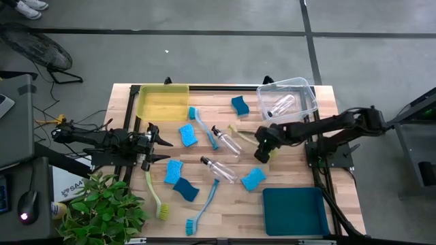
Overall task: Pick & Place Kitchen Sink Supplies
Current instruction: Put the yellow dish brush into the blue bin
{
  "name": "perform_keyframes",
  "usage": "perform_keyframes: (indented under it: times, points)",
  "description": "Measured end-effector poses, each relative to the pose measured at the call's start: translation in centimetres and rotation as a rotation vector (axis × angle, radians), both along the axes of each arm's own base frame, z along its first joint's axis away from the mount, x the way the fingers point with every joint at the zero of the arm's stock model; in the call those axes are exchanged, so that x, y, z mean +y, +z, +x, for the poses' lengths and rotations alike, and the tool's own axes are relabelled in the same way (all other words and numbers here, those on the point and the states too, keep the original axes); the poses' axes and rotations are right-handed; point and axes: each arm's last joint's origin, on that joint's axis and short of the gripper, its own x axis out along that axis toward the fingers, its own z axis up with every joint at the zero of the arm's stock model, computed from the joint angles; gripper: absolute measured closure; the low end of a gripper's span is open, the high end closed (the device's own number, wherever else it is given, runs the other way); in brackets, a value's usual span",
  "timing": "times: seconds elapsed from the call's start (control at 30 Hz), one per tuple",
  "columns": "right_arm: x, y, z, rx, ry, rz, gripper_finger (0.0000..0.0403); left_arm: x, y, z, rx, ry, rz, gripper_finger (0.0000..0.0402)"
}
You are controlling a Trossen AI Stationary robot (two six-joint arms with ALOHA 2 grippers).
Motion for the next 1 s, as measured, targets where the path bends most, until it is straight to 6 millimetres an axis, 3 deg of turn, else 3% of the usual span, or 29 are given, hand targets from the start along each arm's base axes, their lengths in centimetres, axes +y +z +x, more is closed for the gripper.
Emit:
perform_keyframes:
  times: [0.27, 0.37, 0.63, 0.77, 1.0]
  points:
    - [-1.8, 2.5, -0.9, -0.102, -0.060, -0.112, 0.0342, 0.0, 0.0, 0.0, 0.000, 0.000, 0.000, 0.0186]
    - [-2.2, 3.8, -0.7, -0.214, -0.096, -0.191, 0.0342, 0.0, 0.0, 0.0, 0.000, 0.000, 0.000, 0.0186]
    - [-1.3, 7.7, -1.3, -0.428, 0.031, -0.391, 0.0342, 0.0, 0.0, 0.0, 0.000, 0.000, 0.000, 0.0186]
    - [0.3, 10.8, -3.0, -0.489, 0.069, -0.341, 0.0342, 0.0, 0.0, 0.0, 0.000, 0.000, 0.000, 0.0186]
    - [3.1, 18.2, -8.2, -0.528, 0.121, -0.313, 0.0342, 0.0, 0.0, 0.0, 0.000, 0.000, 0.000, 0.0186]
